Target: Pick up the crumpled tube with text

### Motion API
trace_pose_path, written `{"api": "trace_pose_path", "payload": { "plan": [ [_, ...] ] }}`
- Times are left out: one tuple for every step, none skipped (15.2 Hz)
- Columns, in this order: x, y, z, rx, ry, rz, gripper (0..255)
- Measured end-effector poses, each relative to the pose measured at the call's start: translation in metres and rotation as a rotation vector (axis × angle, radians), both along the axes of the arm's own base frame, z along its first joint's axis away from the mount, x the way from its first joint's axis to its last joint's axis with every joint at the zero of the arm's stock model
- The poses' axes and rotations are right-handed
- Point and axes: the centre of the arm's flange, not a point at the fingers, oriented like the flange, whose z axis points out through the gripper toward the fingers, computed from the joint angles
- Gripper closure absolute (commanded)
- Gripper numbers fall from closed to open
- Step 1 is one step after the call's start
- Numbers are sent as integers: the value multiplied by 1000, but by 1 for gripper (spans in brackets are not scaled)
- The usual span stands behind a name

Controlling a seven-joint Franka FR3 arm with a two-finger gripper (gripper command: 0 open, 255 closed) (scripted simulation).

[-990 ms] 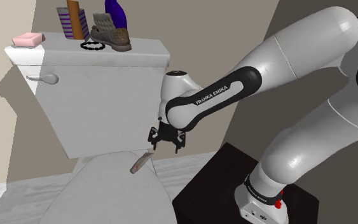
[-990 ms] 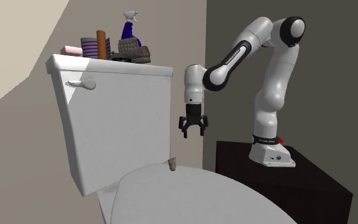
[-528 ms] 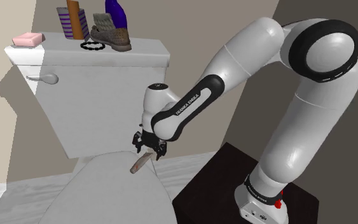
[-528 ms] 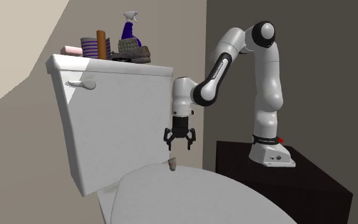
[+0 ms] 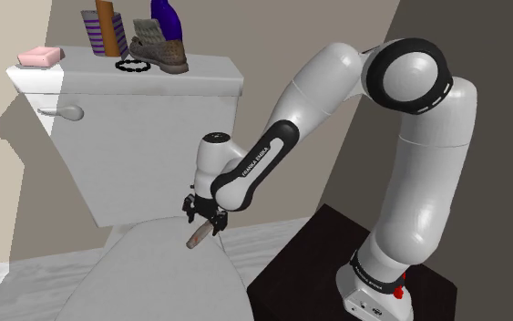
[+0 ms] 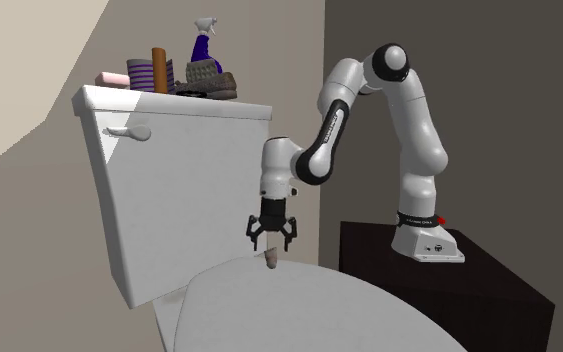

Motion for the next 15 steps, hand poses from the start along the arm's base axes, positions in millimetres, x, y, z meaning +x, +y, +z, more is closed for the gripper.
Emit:
{"api": "trace_pose_path", "payload": {
  "plan": [
    [0, 0, -4, 0, 0, 0, 0],
    [-1, 1, -11, 0, 0, 0, 0],
    [-1, 0, -15, 0, 0, 0, 0],
    [-1, 0, -17, 0, 0, -1, 255],
    [-1, 0, -17, 0, -1, 0, 255],
    [-1, 0, -17, -2, 0, 1, 255],
    [-1, 1, -17, -2, -1, 1, 255],
    [-1, 1, -17, -2, -1, 1, 255],
    [-1, 1, -17, -2, 0, 1, 255],
    [-1, 1, -17, -2, 0, 1, 255],
    [-1, 1, -17, -2, 0, 1, 255],
    [-1, 1, -17, -2, -1, 1, 255],
    [-1, 1, -17, -3, 0, 1, 255],
    [-1, 0, -17, -2, -1, 1, 255],
    [-2, 0, -16, -3, 2, 2, 255]
  ]
}}
